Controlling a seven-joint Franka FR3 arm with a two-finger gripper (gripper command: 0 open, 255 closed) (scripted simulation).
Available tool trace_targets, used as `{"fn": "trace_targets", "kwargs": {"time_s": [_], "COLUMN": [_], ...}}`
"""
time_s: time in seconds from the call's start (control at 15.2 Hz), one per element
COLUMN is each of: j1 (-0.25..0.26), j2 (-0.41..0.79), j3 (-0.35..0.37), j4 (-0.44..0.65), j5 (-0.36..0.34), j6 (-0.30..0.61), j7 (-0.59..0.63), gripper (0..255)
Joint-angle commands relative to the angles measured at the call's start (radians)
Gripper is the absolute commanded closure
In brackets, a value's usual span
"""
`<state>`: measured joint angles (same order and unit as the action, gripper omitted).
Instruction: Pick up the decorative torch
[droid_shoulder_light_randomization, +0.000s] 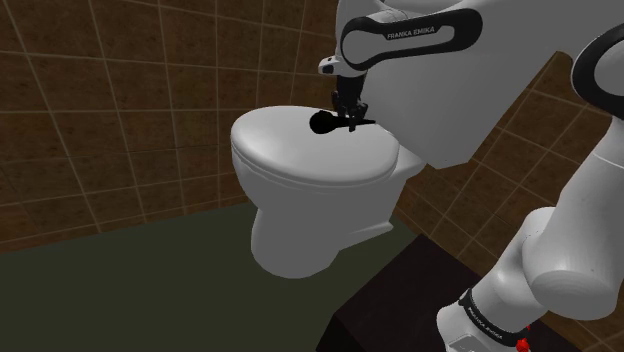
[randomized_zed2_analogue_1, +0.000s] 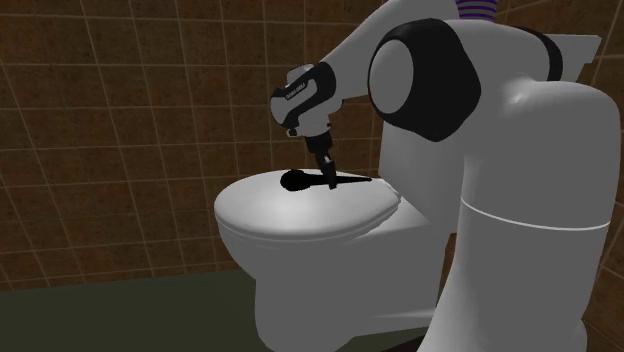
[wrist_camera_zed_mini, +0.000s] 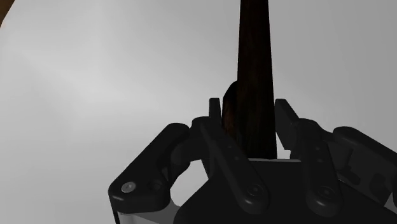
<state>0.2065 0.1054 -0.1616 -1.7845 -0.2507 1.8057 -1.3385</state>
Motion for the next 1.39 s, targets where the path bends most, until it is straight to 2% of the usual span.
{"fn": "trace_targets", "kwargs": {"time_s": [0.0,0.33,1.32], "j1": [0.000,0.000,0.003], "j2": [0.002,0.002,-0.002], "j3": [0.000,0.000,0.002], "j4": [-0.004,-0.005,0.189], "j5": [0.000,0.000,0.007], "j6": [-0.003,-0.001,-0.195], "j7": [0.000,0.000,-0.043], "gripper": [255,255,255]}}
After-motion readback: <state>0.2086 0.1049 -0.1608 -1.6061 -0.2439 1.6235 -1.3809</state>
